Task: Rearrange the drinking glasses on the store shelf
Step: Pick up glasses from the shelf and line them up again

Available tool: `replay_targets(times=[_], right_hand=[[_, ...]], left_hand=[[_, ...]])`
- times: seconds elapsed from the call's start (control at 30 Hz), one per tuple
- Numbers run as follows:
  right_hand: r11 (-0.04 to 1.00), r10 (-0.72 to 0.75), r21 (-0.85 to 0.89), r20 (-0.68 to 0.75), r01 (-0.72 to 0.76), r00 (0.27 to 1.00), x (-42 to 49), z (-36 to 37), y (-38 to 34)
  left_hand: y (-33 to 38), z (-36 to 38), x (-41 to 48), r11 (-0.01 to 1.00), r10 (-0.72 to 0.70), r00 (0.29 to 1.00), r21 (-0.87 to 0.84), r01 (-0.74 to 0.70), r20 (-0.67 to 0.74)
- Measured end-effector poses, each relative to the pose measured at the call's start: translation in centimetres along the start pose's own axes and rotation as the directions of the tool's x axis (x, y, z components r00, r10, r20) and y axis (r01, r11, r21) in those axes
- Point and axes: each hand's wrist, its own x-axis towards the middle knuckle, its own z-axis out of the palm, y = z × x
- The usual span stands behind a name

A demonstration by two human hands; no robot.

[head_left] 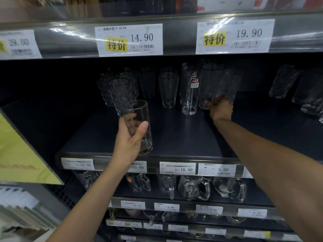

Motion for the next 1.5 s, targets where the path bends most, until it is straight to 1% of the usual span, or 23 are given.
replay_targets(times=[0.4, 0.53, 1.03, 1.17, 1.23, 1.3, 1.4, 1.5], right_hand=[[0.995, -0.025, -0.101, -0.007, 0.024, 1.000, 0.6, 0.6, 0.0], [0.993, -0.012, -0.120, -0.013, 0.010, 1.000, 0.5, 0.7, -0.1], [0.991, -0.026, -0.134, -0.005, 0.025, 1.000, 0.6, 0.5, -0.1], [0.993, -0.024, -0.111, -0.002, 0.024, 1.000, 0.3, 0.2, 0.0], [0.992, -0.040, -0.120, 0.021, 0.042, 0.999, 0.1, -0.1, 0.1], [0.984, -0.068, -0.162, 0.077, 0.080, 0.995, -0.2, -0.7, 0.5], [0.966, -0.106, -0.211, 0.204, 0.150, 0.973, -0.8, -3.0, 1.1], [0.946, -0.141, -0.227, 0.358, 0.232, 0.923, -1.7, -7.1, 1.7]], left_hand=[[-0.1, 0.1, 0.1, 1.000, -0.007, 1.000, 0.002, 0.007, 0.007], [-0.1, 0.1, 0.1, 1.000, -0.008, 1.000, 0.006, 0.008, 0.007], [0.4, 0.2, -0.1, 1.000, -0.001, 1.000, -0.001, 0.001, -0.003], [0.6, 0.3, -0.2, 0.999, 0.011, 1.000, 0.031, -0.011, 0.009], [0.7, 0.3, -0.4, 0.999, 0.001, 0.999, 0.033, -0.003, 0.049], [1.1, 0.3, -0.6, 0.999, -0.004, 0.995, 0.033, 0.001, 0.097], [1.3, -0.1, -0.4, 0.998, -0.023, 0.983, 0.056, 0.013, 0.180], [1.1, -0.1, 0.3, 0.996, -0.034, 0.969, 0.084, 0.014, 0.245]])
